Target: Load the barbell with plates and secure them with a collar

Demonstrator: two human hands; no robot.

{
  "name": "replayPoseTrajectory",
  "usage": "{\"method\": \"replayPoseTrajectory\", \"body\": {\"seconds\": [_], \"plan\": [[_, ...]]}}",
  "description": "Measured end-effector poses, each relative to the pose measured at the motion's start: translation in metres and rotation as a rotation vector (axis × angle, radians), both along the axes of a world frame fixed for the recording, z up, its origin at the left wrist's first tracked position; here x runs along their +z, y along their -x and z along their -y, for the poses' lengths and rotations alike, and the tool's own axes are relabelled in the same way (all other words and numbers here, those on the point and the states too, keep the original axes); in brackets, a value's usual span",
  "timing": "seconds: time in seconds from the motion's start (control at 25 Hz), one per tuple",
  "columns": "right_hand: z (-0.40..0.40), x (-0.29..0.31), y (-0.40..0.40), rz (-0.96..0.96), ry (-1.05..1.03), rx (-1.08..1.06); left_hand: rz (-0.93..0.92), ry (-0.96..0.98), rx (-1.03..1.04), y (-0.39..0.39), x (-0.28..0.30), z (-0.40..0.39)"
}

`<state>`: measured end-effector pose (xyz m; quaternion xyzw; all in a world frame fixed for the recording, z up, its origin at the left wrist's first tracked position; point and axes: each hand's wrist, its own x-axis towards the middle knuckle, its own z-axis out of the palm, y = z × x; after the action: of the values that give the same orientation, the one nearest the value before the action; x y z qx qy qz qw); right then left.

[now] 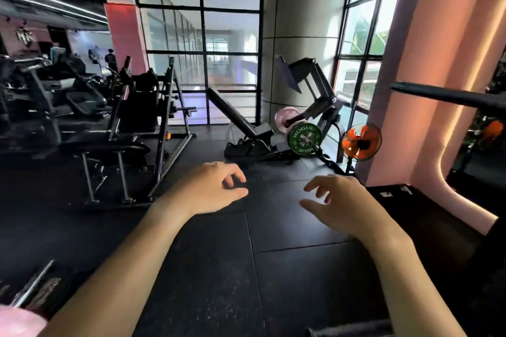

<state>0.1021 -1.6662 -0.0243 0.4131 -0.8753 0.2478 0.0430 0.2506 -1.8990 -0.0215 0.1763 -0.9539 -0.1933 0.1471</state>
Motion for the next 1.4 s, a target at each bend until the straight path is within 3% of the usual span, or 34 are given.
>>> {"method": "replayPoseTrajectory", "body": {"seconds": [0.32,0.56,0.72,1.12,1.4], "plan": [[0.139,0.015,0.199,0.027,-0.012,-0.206,0.073,-0.037,-0.248,0.264,0.017,0.155],[0.216,-0.004,0.371,-0.001,-0.004,-0.257,0.075,0.004,-0.35,0.455,-0.001,0.235],[0.268,-0.005,0.525,0.008,0.003,-0.289,0.103,0.024,-0.389,0.618,0.006,0.285],[0.35,-0.004,0.819,0.031,-0.039,-0.398,0.072,0.064,-0.523,0.947,0.012,0.375],[0.34,0.002,1.014,0.006,0.014,-0.705,0.057,0.098,-0.806,1.223,0.009,0.365]]}}
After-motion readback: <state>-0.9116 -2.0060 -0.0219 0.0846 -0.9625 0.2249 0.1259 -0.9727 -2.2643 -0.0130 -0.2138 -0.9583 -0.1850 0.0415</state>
